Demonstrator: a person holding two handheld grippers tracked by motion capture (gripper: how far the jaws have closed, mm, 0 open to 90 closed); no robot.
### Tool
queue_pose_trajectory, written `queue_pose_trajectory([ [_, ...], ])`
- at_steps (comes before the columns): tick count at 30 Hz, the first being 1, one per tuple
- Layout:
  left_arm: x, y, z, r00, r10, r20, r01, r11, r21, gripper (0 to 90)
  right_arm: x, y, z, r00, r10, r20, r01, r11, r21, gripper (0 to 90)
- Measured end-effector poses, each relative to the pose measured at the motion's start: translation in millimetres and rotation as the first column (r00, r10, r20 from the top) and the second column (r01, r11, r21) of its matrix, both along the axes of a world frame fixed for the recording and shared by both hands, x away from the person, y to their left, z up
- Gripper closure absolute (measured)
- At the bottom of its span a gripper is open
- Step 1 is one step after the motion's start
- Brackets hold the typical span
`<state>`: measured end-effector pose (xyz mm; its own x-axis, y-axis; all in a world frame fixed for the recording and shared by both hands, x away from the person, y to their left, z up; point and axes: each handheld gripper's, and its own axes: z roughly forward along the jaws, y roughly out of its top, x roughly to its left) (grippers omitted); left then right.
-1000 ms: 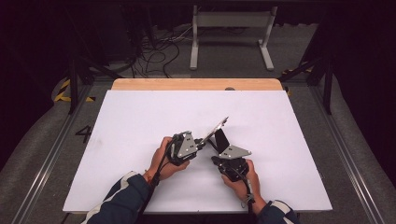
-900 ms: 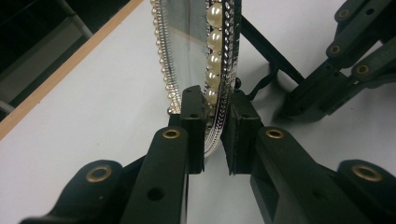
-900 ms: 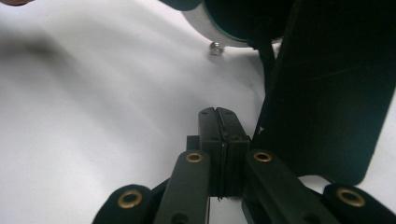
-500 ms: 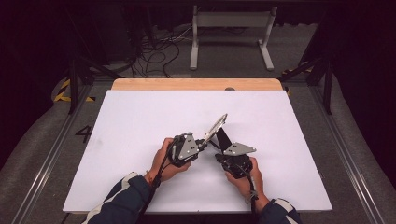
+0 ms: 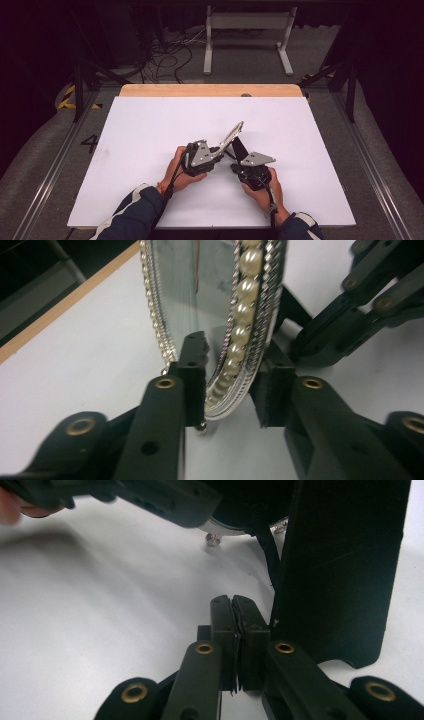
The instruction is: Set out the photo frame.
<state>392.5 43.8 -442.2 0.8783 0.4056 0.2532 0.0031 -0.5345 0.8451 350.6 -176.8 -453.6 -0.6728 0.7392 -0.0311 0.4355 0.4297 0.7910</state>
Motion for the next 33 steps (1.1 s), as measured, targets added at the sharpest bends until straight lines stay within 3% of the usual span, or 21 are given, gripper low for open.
queue_pose_trajectory([
  [7,-0.5,1.4,0.5,1.0000,-0.001,-0.004,0.001,1.0000,0.001,74.3,0.4,-0.6,0.6,1.0000,0.001,-0.003,-0.001,1.0000,-0.002,89.2],
  [17,-11.3,1.5,4.5,0.9982,0.024,0.055,-0.027,0.9979,0.058,77.7,0.6,0.4,1.4,0.9998,0.018,-0.010,-0.018,0.9998,-0.006,90.0],
  [25,-21.8,1.1,8.3,0.9971,0.047,0.061,-0.052,0.9952,0.083,78.4,0.5,1.6,2.8,0.9986,0.047,-0.024,-0.047,0.9988,-0.012,90.0],
  [33,-22.1,-1.6,7.2,0.9976,0.035,0.060,-0.039,0.9963,0.076,77.2,1.5,-3.5,3.8,0.9985,0.044,-0.032,-0.045,0.9989,-0.011,90.0],
])
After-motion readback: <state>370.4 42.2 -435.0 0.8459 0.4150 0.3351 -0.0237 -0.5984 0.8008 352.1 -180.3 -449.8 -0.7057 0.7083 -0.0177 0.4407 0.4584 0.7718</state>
